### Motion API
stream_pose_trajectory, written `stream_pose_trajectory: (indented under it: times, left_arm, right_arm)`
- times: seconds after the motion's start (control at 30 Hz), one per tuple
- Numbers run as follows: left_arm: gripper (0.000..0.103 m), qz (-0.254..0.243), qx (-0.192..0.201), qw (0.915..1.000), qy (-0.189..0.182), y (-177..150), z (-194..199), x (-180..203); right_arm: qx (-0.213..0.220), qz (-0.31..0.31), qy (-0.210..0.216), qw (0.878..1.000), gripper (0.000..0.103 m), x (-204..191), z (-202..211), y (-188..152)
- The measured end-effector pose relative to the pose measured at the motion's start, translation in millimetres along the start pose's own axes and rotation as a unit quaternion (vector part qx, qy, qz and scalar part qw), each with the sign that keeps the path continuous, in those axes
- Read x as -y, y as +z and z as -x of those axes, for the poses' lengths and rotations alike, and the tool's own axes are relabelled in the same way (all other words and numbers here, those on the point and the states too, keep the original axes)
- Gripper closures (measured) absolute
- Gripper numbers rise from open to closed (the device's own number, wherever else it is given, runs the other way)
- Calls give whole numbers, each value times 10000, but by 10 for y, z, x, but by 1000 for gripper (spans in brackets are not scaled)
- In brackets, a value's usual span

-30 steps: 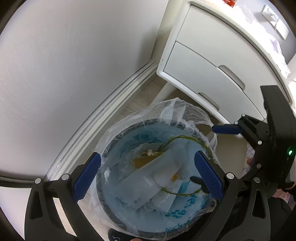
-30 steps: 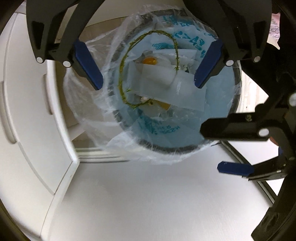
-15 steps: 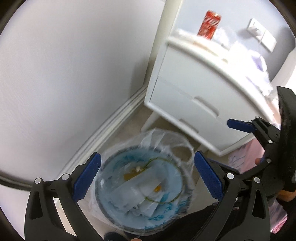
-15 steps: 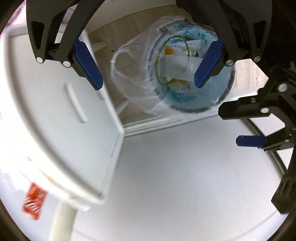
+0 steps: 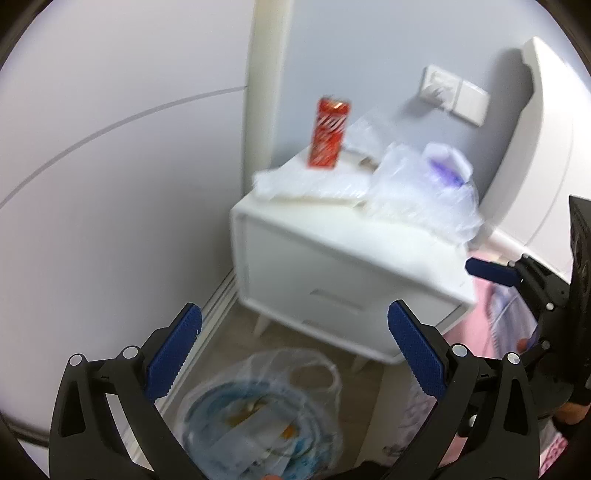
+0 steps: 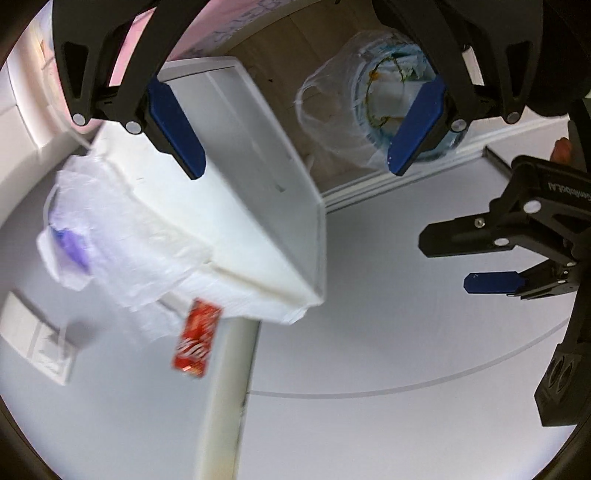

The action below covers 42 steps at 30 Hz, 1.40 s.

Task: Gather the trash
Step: 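Move the right tool back up toward the clear plastic bags, then close the right gripper on the crumpled clear plastic bag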

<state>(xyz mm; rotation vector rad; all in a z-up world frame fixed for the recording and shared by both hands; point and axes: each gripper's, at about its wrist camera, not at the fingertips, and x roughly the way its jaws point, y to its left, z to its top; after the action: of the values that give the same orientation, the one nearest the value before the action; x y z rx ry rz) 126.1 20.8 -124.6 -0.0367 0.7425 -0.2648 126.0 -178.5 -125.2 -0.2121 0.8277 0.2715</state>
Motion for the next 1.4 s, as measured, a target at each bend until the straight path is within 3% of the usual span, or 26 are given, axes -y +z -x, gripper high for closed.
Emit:
stream_pose_trajectory:
  times: [0.17,0.6,1.4]
  left_arm:
    - [5,-238,183,9994,-176,261,76,278]
    - [5,-689,301,9961,-471,677,-70,858]
    - [5,-1179,57,9876,-1038,1167,-1053,1570]
  right_arm:
    - [180,-211,-218,9994,7,204,242,115]
    - [282,-618,-608,9958,7,724,414,107]
    - [25,-1280,-1033,9864,7,1835,-27,131]
